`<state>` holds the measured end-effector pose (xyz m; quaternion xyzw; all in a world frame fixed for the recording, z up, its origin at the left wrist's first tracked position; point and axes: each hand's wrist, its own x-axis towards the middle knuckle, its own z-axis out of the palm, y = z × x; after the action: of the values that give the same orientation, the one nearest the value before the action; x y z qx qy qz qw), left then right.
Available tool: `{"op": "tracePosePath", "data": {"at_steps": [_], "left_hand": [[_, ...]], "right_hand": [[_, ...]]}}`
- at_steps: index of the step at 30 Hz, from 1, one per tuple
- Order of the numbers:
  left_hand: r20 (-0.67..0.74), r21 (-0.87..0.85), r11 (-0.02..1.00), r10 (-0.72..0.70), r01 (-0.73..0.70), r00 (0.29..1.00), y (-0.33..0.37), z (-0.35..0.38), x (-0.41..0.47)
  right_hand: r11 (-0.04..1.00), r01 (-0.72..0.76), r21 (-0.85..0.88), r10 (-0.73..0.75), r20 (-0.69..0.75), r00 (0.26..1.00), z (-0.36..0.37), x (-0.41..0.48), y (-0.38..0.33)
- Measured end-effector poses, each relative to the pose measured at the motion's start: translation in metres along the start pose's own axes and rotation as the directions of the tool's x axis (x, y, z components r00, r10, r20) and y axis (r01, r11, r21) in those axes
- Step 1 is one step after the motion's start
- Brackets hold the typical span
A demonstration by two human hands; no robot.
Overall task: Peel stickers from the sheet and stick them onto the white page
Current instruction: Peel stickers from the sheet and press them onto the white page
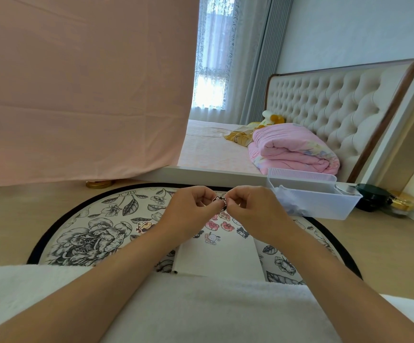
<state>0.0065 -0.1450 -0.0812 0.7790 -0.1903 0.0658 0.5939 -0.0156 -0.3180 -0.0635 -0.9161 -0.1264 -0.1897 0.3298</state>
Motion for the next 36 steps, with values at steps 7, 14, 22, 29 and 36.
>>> {"op": "tracePosePath", "data": {"at_steps": [7,14,22,29,36], "left_hand": [[-0.077,0.063,0.998,0.022,-0.017,0.997,-0.002,0.001,-0.001],[-0.164,0.465,0.871,0.258,-0.156,0.952,0.005,0.001,-0.008],[-0.119,0.138,0.990,0.026,-0.010,0.993,0.005,0.007,-0.005],[-0.089,0.072,0.997,-0.030,0.036,0.996,0.004,0.006,-0.001],[-0.016,0.064,0.998,-0.018,0.019,1.000,0.005,0.004,0.002]], "right_hand": [[0.961,-0.129,0.245,0.128,0.021,0.992,0.002,-0.001,-0.004],[0.960,-0.137,0.243,0.150,-0.038,0.988,0.006,-0.001,-0.002],[0.999,-0.031,0.012,0.032,-0.105,0.994,0.006,-0.003,-0.003],[0.999,-0.037,0.019,0.038,-0.089,0.995,0.004,0.000,-0.003],[0.959,-0.127,0.254,0.131,0.002,0.991,-0.001,0.003,-0.006]]}}
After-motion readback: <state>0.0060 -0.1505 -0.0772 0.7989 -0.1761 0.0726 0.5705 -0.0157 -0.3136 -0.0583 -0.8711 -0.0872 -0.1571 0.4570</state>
